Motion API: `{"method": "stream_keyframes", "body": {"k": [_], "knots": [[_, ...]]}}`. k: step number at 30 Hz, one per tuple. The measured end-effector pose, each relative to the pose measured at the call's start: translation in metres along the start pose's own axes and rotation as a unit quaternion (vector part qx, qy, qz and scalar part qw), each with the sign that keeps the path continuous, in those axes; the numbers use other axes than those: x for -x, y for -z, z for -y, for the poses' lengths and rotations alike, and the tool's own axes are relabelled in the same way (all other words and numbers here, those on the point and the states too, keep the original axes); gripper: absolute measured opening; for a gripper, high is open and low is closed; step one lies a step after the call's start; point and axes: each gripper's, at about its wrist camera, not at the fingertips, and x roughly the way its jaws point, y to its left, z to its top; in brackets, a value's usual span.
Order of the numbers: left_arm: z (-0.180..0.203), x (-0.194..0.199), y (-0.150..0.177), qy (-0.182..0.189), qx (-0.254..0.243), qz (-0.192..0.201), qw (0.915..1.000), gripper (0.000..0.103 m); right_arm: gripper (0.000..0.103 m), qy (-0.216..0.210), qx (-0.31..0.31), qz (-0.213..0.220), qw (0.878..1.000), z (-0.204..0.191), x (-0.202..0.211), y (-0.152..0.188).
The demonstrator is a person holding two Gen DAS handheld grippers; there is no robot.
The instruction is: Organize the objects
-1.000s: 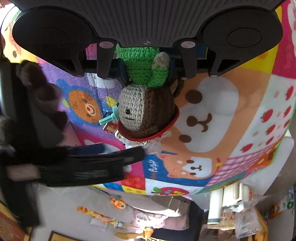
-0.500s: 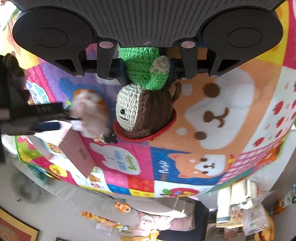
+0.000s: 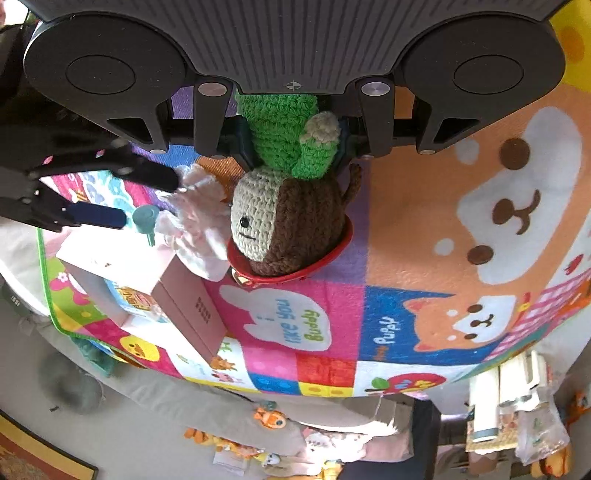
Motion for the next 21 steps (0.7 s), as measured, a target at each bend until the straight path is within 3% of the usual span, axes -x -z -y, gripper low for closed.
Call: {"method": "stream_keyframes", "body": {"k": [2, 4, 8, 10, 13, 16, 19, 21], "knots": [[-0.001, -0.001, -0.001, 0.001, 0.004, 0.001, 1.0, 0.046, 0.07, 0.002, 0.022, 0.017, 1.0, -0.012, -0.004, 0.0], [-0.002, -0.002, -0.002, 0.003, 0.006, 0.001, 1.0, 0.046, 0.049, -0.004, 0.038, 0.016, 0.999, -0.022, -0.007, -0.002], [-0.006, 0.0, -0.002, 0.009, 0.011, 0.002, 0.9999, 0.046, 0.045, -0.094, 0.059, -0.027, 0.993, -0.032, 0.001, 0.001], [-0.008, 0.0, -0.002, 0.011, 0.016, 0.003, 0.9998, 0.046, 0.045, -0.101, 0.077, -0.021, 0.992, -0.033, 0.016, 0.005], [-0.008, -0.001, -0.001, 0.008, 0.019, 0.007, 0.9998, 0.046, 0.052, -0.071, 0.044, 0.007, 0.996, -0.019, 0.033, 0.002], [-0.007, -0.001, -0.001, 0.006, 0.016, 0.009, 0.9998, 0.046, 0.061, 0.008, -0.005, 0.025, 1.0, 0.0, 0.032, -0.005], [-0.009, -0.001, -0.001, 0.01, 0.019, 0.01, 0.9997, 0.046, 0.061, 0.048, -0.059, 0.015, 0.997, 0.019, 0.013, -0.011], [-0.01, -0.001, -0.001, 0.011, 0.02, 0.01, 0.9997, 0.046, 0.061, 0.074, -0.06, 0.026, 0.995, 0.019, 0.0, -0.014]]}}
